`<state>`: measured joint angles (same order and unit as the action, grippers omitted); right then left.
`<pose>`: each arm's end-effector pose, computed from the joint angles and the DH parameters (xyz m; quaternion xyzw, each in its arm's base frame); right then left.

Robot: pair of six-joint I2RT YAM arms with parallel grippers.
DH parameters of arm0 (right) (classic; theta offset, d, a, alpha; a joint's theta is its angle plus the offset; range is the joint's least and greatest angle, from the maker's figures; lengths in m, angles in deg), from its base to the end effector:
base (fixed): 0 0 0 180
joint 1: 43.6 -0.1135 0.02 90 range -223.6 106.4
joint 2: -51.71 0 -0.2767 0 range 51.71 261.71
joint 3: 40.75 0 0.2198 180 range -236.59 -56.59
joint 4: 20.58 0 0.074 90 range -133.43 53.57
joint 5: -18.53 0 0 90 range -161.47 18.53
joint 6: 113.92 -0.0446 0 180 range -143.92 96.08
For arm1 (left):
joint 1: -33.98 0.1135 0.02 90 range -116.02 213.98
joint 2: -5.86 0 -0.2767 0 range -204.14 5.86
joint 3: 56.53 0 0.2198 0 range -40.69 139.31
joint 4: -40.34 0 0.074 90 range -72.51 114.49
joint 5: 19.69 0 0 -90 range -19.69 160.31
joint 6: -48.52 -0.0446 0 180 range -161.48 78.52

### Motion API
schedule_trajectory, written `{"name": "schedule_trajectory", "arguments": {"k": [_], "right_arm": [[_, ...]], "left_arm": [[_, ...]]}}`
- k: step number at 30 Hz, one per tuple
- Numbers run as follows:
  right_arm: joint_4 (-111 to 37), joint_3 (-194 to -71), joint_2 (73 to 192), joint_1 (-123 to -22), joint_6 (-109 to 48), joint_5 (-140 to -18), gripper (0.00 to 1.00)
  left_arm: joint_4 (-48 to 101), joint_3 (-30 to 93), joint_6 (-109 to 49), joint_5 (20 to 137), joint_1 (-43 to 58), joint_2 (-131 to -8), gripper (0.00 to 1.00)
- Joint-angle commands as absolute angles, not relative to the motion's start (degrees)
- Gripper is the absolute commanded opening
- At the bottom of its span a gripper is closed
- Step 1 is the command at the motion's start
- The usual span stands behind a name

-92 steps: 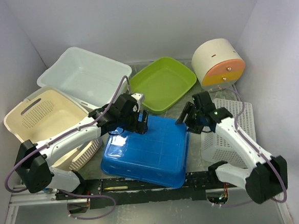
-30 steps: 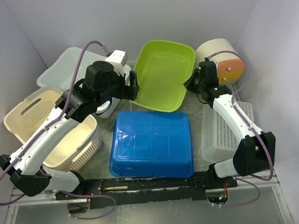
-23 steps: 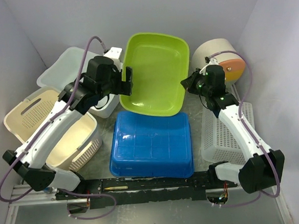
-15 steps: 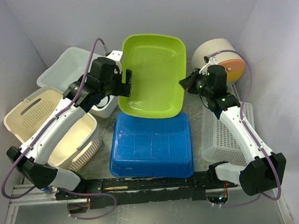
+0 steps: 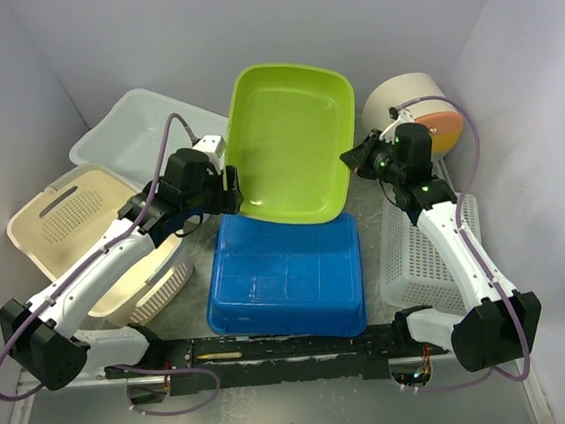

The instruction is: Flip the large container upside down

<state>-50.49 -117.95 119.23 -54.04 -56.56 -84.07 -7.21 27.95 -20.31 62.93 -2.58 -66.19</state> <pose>0.2354 0.0533 0.3655 0.0954 0.8122 0.2924 0.4957 0.2011 -0.1420 0.3560 0.0892 0.8816 -0.1720 0.4303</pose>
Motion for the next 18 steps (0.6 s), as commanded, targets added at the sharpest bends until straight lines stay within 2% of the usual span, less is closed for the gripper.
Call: {"name": "schedule_trajectory", "arguments": {"k": [1,8,12,17,18], "right_arm": [[-47.06,-121.01,117.15,-53.42,-59.53,-86.40,0.00],[-45.76,-120.12,115.55,-53.42,-60.75,-88.89,0.00],[-46.55,-119.38,115.05,-53.40,-61.57,-89.15,0.00],[-49.98,-120.90,115.19,-53.39,-62.49,-87.08,0.00],[-50.56,-121.45,115.17,-53.44,-62.55,-86.68,0.00]], "left_arm": [[-0.85,26.95,-17.99,66.15,-2.19,-66.07,0.75],[1.62,27.03,-17.20,64.74,-2.15,-68.01,0.70],[3.30,27.83,-16.92,64.60,-2.14,-68.51,0.47],[3.88,28.50,-17.36,63.32,-2.11,-68.07,0.09],[3.74,28.66,-17.53,63.00,-2.14,-68.14,0.07]]}}
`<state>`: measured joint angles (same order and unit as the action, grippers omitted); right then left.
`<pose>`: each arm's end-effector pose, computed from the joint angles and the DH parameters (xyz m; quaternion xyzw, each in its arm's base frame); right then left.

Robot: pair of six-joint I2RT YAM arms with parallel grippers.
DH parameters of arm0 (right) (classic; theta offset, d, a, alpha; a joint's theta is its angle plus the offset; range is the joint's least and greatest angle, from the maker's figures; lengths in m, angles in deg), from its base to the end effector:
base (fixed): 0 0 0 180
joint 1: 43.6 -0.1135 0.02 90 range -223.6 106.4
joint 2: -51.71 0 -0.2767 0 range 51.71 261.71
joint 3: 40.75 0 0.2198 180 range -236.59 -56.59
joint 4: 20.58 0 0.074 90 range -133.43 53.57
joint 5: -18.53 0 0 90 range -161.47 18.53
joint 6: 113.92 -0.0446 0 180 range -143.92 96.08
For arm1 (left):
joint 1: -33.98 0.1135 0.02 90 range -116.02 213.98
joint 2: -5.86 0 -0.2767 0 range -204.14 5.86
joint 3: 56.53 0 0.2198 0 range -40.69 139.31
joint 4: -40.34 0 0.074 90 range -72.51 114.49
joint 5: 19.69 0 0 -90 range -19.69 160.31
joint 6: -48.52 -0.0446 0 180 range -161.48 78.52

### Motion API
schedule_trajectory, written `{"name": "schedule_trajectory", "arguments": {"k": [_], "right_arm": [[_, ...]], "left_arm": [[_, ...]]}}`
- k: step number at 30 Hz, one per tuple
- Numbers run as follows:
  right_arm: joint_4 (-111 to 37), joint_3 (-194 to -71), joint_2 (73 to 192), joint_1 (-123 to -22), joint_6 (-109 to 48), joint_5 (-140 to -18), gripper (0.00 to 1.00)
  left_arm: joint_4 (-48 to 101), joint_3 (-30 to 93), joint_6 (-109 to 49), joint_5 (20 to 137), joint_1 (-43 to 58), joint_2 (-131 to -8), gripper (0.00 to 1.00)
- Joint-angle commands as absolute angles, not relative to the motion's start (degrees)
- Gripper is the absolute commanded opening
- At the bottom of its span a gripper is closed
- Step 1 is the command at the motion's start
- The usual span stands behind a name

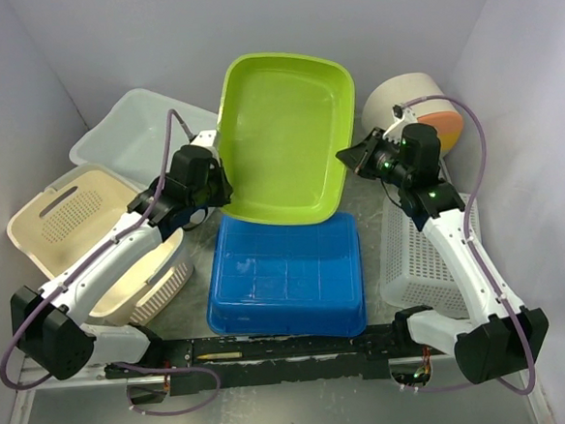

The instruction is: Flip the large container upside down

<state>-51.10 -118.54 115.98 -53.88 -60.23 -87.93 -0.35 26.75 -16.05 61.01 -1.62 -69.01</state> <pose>0.2194 0.0526 0.3800 0.0962 0.7943 0.3385 0.4952 0.2197 -0.1484 0.3497 0.0384 0.8730 -0.1831 0.4505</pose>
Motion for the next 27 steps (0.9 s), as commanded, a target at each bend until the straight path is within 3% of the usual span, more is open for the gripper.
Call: {"name": "schedule_trajectory", "arguments": {"k": [1,2,6,10,13,16,23,27], "right_arm": [[-51.38,-122.10,115.21,-53.41,-62.59,-85.78,0.00],[-52.42,-122.89,115.25,-53.41,-62.48,-84.77,0.04],[-59.45,-127.06,116.02,-53.38,-62.25,-78.32,0.61],[-60.25,-130.08,113.51,-54.17,-63.69,-73.66,0.78],[-57.95,-132.56,112.49,-59.64,-66.41,-70.58,0.83],[-59.04,-139.53,116.32,-71.60,-66.58,-61.97,0.85],[-62.11,-155.73,133.41,-89.85,-67.60,-54.48,0.85],[-66.17,-164.38,142.12,-94.29,-68.50,-47.45,0.82]], "left_arm": [[3.60,28.86,-17.75,62.81,-2.14,-68.15,0.07],[3.58,28.93,-17.97,62.76,-2.14,-68.07,0.07],[4.45,28.58,-18.53,63.23,-2.14,-67.54,0.07],[5.03,28.17,-19.08,62.55,-2.10,-67.69,0.07],[6.76,26.89,-20.66,62.72,-2.14,-67.73,0.07],[8.96,26.01,-23.15,63.16,-2.14,-67.71,0.07],[12.94,23.61,-22.98,61.45,-2.60,-67.49,0.07],[12.09,24.28,-22.82,60.26,-2.91,-67.78,0.07]]}}
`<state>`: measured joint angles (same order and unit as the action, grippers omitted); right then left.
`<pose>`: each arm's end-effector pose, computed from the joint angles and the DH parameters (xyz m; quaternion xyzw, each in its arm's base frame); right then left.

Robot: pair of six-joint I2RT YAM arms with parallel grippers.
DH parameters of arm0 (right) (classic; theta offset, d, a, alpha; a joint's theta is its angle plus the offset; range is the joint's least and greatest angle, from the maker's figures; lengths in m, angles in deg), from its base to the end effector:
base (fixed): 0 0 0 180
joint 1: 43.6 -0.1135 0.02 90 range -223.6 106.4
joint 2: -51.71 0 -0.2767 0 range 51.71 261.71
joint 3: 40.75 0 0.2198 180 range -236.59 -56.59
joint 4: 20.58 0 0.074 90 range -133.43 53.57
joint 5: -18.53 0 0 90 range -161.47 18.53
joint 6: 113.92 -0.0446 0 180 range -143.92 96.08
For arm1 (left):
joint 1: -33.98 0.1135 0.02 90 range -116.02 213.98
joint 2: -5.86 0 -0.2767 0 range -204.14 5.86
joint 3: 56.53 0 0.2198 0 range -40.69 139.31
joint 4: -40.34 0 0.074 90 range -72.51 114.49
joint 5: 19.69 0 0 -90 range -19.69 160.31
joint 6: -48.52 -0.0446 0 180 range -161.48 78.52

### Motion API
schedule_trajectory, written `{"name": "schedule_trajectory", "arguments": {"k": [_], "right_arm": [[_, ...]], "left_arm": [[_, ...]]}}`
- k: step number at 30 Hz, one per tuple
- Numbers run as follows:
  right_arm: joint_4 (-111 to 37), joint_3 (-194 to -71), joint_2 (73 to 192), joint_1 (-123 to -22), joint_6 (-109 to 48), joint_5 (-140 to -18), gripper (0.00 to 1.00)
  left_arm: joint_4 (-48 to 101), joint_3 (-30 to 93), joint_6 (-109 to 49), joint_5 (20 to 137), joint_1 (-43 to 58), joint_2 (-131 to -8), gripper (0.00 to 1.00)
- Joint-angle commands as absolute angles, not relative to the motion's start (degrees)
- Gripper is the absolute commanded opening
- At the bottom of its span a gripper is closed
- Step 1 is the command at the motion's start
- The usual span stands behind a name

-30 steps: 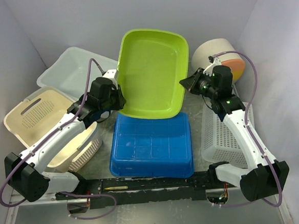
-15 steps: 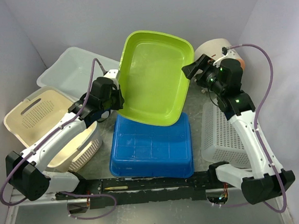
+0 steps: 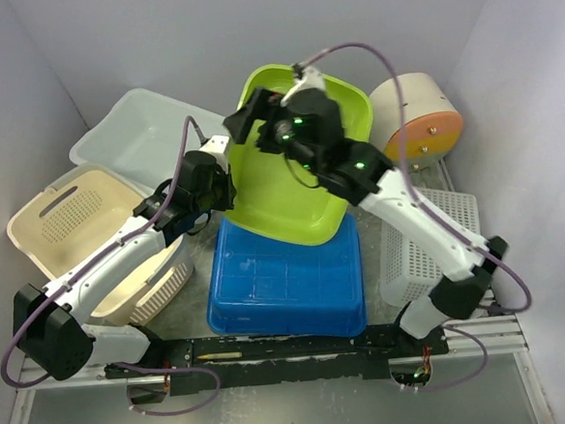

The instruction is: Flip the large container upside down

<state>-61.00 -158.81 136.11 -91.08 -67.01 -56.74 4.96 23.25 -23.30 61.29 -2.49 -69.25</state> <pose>0.2059 0.2077 0.4969 0.0567 0.7441 0.4007 0.5316 0.2208 -0.1545 0.3385 0.0993 0.8616 -0.1656 0.4694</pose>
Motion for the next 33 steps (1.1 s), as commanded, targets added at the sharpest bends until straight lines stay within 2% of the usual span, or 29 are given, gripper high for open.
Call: {"name": "schedule_trajectory", "arguments": {"k": [1,7,13,17,21,25,28,31,33], "right_arm": [[-66.88,-165.68,143.53,-94.45,-69.11,-46.56,0.79],[-70.36,-170.50,149.12,-95.68,-72.59,-36.77,0.68],[-72.14,-176.05,154.34,-95.87,-74.36,-30.84,0.62],[-72.96,-180.32,158.50,-95.38,-74.57,-29.22,0.57],[-74.14,-183.50,161.69,-93.69,-75.95,-32.58,0.49],[-67.35,-174.45,157.59,-92.99,-75.36,-37.16,0.27],[-63.15,-169.52,154.04,-92.74,-74.02,-37.88,0.00],[-63.66,-169.64,153.57,-91.91,-72.41,-38.35,0.00],[-57.86,-166.18,152.41,-89.72,-69.62,-45.26,0.00]], "left_arm": [[12.36,24.11,-22.96,59.93,-3.07,-67.46,0.07],[13.21,23.11,-23.89,57.22,-4.03,-66.03,0.07],[14.04,22.29,-25.16,55.90,-5.64,-65.80,0.07],[14.90,21.92,-26.27,54.58,-7.76,-65.40,0.07],[14.47,22.23,-26.48,54.02,-9.00,-65.19,0.07],[14.26,22.07,-26.71,53.17,-9.43,-64.30,0.07],[14.16,21.87,-26.95,52.48,-9.44,-63.55,0.07],[14.21,21.89,-26.93,52.73,-9.51,-63.15,0.07],[14.19,22.16,-26.76,55.02,-9.53,-62.70,0.09]]}}
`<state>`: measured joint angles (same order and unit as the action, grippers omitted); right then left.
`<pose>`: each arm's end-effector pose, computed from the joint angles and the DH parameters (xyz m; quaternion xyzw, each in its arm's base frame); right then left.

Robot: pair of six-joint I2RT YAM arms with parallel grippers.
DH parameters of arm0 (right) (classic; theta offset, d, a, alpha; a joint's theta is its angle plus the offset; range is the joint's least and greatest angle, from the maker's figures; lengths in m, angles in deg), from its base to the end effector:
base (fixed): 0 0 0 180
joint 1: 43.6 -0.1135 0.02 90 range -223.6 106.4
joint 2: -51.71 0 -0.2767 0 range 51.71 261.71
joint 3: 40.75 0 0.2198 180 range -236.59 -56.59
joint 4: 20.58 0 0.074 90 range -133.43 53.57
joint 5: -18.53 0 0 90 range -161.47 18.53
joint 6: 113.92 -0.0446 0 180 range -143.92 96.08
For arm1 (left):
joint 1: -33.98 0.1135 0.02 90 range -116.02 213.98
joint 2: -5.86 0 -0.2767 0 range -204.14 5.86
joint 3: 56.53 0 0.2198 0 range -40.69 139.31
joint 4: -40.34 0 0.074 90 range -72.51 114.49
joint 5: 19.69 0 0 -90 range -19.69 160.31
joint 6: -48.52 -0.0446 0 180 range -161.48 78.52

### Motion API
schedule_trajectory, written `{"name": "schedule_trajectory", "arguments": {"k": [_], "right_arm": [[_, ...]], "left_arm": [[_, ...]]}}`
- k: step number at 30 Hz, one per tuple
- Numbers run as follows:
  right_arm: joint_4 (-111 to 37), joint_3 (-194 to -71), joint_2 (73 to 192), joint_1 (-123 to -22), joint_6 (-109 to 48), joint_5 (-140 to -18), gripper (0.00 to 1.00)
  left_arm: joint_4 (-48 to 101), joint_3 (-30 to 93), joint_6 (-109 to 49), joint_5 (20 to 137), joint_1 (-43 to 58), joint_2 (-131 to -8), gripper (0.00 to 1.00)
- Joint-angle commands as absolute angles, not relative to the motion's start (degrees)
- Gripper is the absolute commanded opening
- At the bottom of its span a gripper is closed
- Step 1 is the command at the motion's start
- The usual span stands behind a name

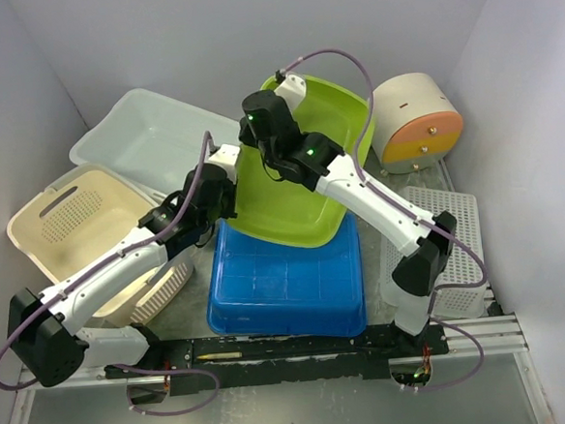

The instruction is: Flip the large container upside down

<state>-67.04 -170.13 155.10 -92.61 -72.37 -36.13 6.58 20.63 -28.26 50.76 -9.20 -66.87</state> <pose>0.2720 0.2737 0.4404 0.1693 0.7836 0.2439 0.5458 0.1985 -0.1658 0.3379 0.1370 0.8438 -0.1061 0.5079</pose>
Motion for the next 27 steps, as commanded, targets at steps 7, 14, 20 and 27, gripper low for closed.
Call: {"name": "schedule_trajectory", "arguments": {"k": [7,14,20,27], "right_arm": [[-42.77,-156.00,147.86,-76.66,-66.26,-73.90,0.00],[-34.76,-157.70,149.70,-66.94,-70.39,-91.95,0.00],[-28.33,-158.60,156.02,-61.53,-79.03,-102.68,0.00],[-14.01,-154.81,164.49,-56.20,-94.36,-113.85,0.00]], "left_arm": [[11.42,24.09,-24.66,61.97,-9.53,-60.03,0.71],[7.75,27.24,-21.88,70.18,-9.41,-57.69,0.84],[4.68,30.20,-18.55,68.41,-9.44,-55.86,0.83],[0.37,32.91,-18.50,66.19,-9.35,-55.80,0.83]]}}
